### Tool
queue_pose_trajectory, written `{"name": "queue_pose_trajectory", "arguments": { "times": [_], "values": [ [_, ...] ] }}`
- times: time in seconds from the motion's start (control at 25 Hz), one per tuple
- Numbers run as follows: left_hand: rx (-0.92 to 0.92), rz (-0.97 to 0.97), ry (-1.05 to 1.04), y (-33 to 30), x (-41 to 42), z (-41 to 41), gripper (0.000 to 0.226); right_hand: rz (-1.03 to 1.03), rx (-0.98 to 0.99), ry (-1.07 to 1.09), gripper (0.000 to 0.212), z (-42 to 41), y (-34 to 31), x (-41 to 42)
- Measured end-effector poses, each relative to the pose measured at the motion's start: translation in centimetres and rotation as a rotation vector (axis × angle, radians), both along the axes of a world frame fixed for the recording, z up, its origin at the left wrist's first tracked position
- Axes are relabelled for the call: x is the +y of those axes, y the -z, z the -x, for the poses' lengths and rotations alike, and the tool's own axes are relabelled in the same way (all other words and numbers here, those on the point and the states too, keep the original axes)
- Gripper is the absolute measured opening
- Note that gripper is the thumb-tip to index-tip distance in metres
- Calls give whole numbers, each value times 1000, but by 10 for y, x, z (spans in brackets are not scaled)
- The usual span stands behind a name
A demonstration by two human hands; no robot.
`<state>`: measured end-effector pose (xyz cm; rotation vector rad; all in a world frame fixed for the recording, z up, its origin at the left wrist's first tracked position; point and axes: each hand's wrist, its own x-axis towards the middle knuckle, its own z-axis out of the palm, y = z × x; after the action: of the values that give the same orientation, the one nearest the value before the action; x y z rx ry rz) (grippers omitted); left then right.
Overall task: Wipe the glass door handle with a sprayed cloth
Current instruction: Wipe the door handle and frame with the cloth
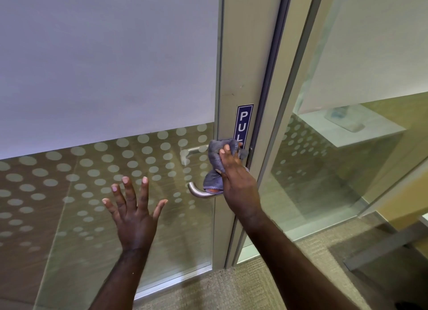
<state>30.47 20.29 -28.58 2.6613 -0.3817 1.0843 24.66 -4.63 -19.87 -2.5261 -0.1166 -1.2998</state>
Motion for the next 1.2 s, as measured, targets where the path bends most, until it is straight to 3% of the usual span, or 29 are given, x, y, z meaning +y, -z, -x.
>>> {"name": "queue_pose_trajectory", "arguments": {
  "times": [0.2, 0.76, 1.04, 1.2],
  "values": [
    [22, 15, 4, -5, -1, 4, 84, 10, 28, 23, 44, 3, -1, 4],
    [2, 10, 17, 2, 2, 0, 91, 69, 125, -270, 45, 3, -24, 37],
    [64, 78, 68, -9, 0, 8, 72, 42, 5, -479, 37, 56, -10, 48],
    [67, 75, 54, -12, -2, 9, 66, -35, 82, -406, 37, 98, 10, 60]
  ]
}}
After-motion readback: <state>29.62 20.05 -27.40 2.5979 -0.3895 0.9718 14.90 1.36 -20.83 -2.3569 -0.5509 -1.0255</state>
